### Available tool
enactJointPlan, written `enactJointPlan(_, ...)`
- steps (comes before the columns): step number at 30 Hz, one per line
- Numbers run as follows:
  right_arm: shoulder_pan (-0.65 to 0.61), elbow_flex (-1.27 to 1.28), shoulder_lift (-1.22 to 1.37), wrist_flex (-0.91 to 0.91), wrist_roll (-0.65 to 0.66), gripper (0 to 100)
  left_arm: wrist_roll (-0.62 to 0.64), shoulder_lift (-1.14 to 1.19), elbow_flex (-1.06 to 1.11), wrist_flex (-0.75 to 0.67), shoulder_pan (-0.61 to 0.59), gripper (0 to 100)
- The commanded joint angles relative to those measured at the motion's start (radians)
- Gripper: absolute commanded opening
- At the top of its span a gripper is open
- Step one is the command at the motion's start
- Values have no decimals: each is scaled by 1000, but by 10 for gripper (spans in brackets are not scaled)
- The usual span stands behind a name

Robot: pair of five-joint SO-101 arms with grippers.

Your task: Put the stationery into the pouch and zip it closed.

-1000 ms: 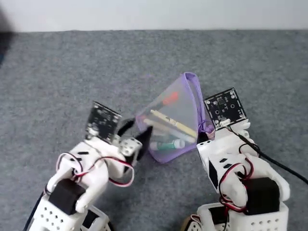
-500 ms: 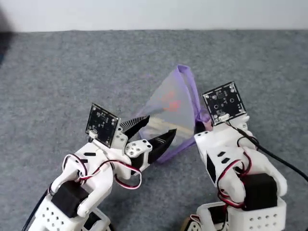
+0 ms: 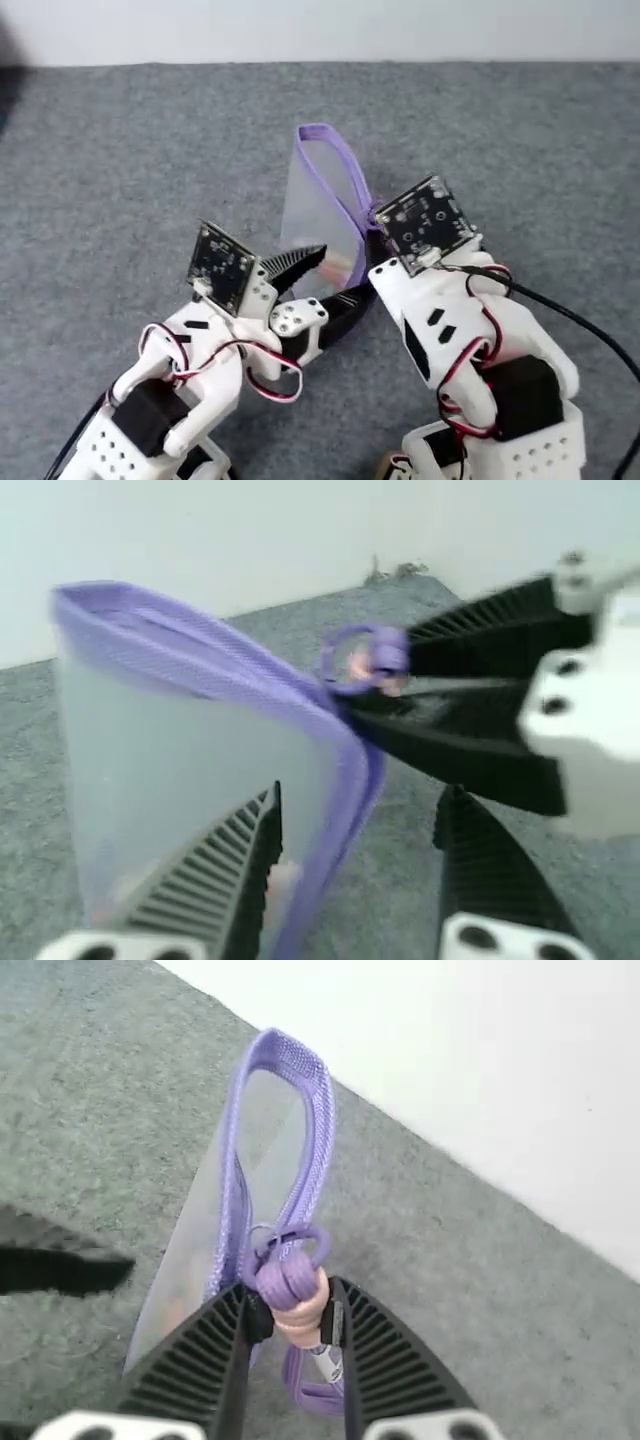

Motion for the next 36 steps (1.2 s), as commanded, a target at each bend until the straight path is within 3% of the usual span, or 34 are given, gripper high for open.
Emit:
enactJointPlan(1, -10, -35, 4, -19, 31, 7, 9, -6, 4, -26, 6, 246)
enactJointPlan(9, -10, -34, -4, -15, 31, 7, 11, -6, 84, -86, 0, 245)
enactJointPlan(17, -12, -37, -7, 62, 32, 7, 6, -6, 142, -201, -46, 181)
enactJointPlan(30, -12, -37, -7, 62, 28, 7, 9, -5, 147, -204, 18, 181)
enactJointPlan(36, -12, -37, -7, 68, 26, 7, 9, 71, 136, -209, -5, 181)
